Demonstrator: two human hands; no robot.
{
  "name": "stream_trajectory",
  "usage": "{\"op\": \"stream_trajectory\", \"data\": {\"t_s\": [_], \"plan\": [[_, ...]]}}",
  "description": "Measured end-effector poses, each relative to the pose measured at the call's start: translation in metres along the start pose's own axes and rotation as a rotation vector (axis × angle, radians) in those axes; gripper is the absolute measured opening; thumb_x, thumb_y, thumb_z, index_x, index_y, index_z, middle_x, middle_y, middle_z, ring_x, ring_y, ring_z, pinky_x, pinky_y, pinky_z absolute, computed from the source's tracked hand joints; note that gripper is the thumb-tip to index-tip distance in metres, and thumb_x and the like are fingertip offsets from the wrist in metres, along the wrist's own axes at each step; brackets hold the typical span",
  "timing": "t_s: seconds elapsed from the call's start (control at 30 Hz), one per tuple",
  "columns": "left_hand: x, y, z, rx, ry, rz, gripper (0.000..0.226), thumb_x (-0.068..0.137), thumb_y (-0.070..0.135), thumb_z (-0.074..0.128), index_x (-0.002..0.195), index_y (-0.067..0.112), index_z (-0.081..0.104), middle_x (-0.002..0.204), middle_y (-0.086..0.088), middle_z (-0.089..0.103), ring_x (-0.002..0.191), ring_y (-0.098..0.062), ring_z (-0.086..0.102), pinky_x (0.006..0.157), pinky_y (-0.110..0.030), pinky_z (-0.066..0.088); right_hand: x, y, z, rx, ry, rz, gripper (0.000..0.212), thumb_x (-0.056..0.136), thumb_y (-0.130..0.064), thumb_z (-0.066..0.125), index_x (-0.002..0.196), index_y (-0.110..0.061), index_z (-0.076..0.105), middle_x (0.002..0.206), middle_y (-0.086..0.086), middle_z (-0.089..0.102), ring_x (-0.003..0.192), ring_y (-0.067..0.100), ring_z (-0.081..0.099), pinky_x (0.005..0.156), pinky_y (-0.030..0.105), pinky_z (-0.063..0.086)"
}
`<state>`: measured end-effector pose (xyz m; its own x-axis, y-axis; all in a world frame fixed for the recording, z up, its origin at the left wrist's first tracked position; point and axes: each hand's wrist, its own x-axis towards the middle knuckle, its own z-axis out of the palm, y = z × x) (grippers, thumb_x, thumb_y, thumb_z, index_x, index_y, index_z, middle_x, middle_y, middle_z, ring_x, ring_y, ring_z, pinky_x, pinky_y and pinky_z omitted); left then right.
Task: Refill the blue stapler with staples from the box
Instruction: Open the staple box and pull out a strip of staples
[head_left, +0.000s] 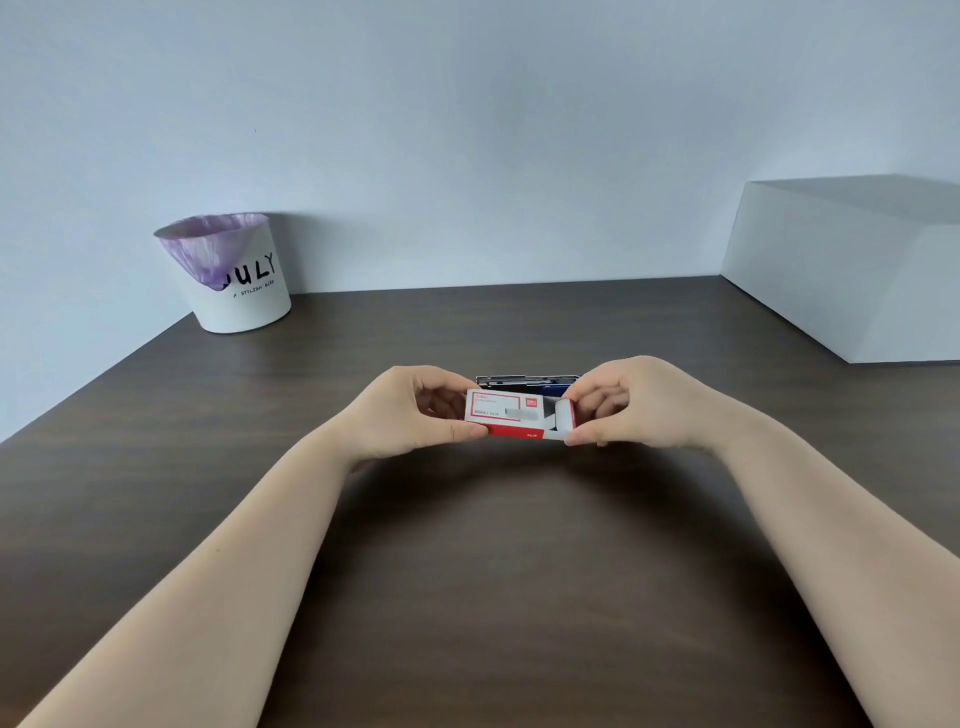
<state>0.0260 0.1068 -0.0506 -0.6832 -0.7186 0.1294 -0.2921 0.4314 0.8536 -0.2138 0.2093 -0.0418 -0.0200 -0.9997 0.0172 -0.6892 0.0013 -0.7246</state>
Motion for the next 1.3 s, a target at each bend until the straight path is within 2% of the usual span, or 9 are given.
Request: {"op": "stream_trajectory", "data": {"t_s": [0.13,0.3,0.47,0.6,0.77,0.9,1.0,1.1,1.3], "plan": [[0.001,-0.003,0.000,0.017,0.023,0.047,0.040,0.066,0.006,0.081,0.103,0.018,0.067,0.097,-0.009,0.073,0.076,-0.011,0.065,0.080,-0.030,0.057,0.001,0.002,0.002,-0.040,0.006,-0.014,0.036,0.069,-0.018,0.081,0.097,-0.023,0.058,0.084,0.001,0.072,0.069,0.012,0.066,0.073,0.028,0.055],[0.004,-0.007,0.001,0.024,0.021,0.065,0.038,0.065,0.004,0.082,0.098,0.016,0.067,0.095,-0.013,0.074,0.083,-0.026,0.069,0.082,-0.036,0.058,0.002,0.005,0.001,-0.100,-0.008,-0.013,0.035,0.070,-0.016,0.079,0.096,-0.024,0.056,0.082,0.001,0.069,0.067,0.012,0.062,0.067,0.024,0.052],[0.003,-0.008,-0.001,0.029,-0.008,0.065,0.035,0.065,0.003,0.082,0.095,0.010,0.066,0.096,-0.015,0.073,0.081,-0.023,0.068,0.080,-0.035,0.058,0.001,0.006,0.000,-0.104,-0.012,-0.009,0.033,0.071,-0.015,0.078,0.096,-0.022,0.058,0.080,-0.002,0.069,0.066,0.011,0.062,0.068,0.025,0.053],[0.003,-0.011,-0.004,0.043,-0.011,0.049,0.035,0.064,0.004,0.083,0.095,0.010,0.065,0.096,-0.013,0.074,0.086,-0.031,0.070,0.082,-0.037,0.058,0.001,0.005,-0.001,-0.127,0.006,-0.004,0.030,0.071,-0.014,0.077,0.096,-0.021,0.060,0.076,-0.006,0.068,0.064,0.008,0.060,0.067,0.022,0.051],[0.004,-0.014,-0.005,0.056,-0.037,0.021,0.036,0.064,0.004,0.082,0.095,0.012,0.065,0.097,-0.013,0.074,0.080,-0.018,0.068,0.079,-0.029,0.058,0.000,0.003,-0.003,-0.180,0.012,-0.012,0.027,0.072,-0.015,0.076,0.094,-0.022,0.062,0.077,-0.007,0.068,0.061,0.006,0.058,0.066,0.021,0.047],[0.005,-0.014,-0.003,0.068,-0.049,0.021,0.037,0.065,0.004,0.082,0.097,0.010,0.065,0.096,-0.012,0.074,0.077,-0.014,0.067,0.074,-0.023,0.057,-0.001,-0.002,-0.001,-0.222,0.036,-0.035,0.041,0.070,-0.030,0.080,0.106,-0.032,0.059,0.078,-0.007,0.066,0.062,0.006,0.055,0.066,0.018,0.045],[0.006,-0.015,-0.003,0.069,-0.047,0.019,0.037,0.064,0.005,0.083,0.096,0.010,0.065,0.096,-0.012,0.074,0.076,-0.012,0.067,0.074,-0.023,0.057,0.001,-0.007,0.002,-0.301,0.113,-0.134,0.026,0.078,-0.031,0.073,0.102,-0.025,0.066,0.072,-0.009,0.059,0.058,0.005,0.048,0.060,0.013,0.039],[0.007,-0.017,-0.003,0.069,-0.051,0.022,0.036,0.064,0.007,0.083,0.095,0.012,0.065,0.095,-0.010,0.074,0.075,-0.012,0.067,0.075,-0.026,0.057,0.005,-0.011,0.008,-0.474,0.081,-0.222,0.016,0.082,-0.023,0.067,0.097,-0.019,0.071,0.066,-0.013,0.051,0.061,0.000,0.045,0.062,0.012,0.034],[0.007,-0.016,-0.002,0.087,-0.048,0.033,0.036,0.065,0.009,0.083,0.097,0.012,0.065,0.094,-0.009,0.074,0.074,-0.011,0.066,0.074,-0.025,0.057,0.013,-0.017,0.012,-0.675,-0.012,-0.218,0.020,0.083,-0.021,0.056,0.095,-0.020,0.072,0.069,-0.012,0.046,0.076,0.014,0.051,0.069,0.030,0.045]]}}
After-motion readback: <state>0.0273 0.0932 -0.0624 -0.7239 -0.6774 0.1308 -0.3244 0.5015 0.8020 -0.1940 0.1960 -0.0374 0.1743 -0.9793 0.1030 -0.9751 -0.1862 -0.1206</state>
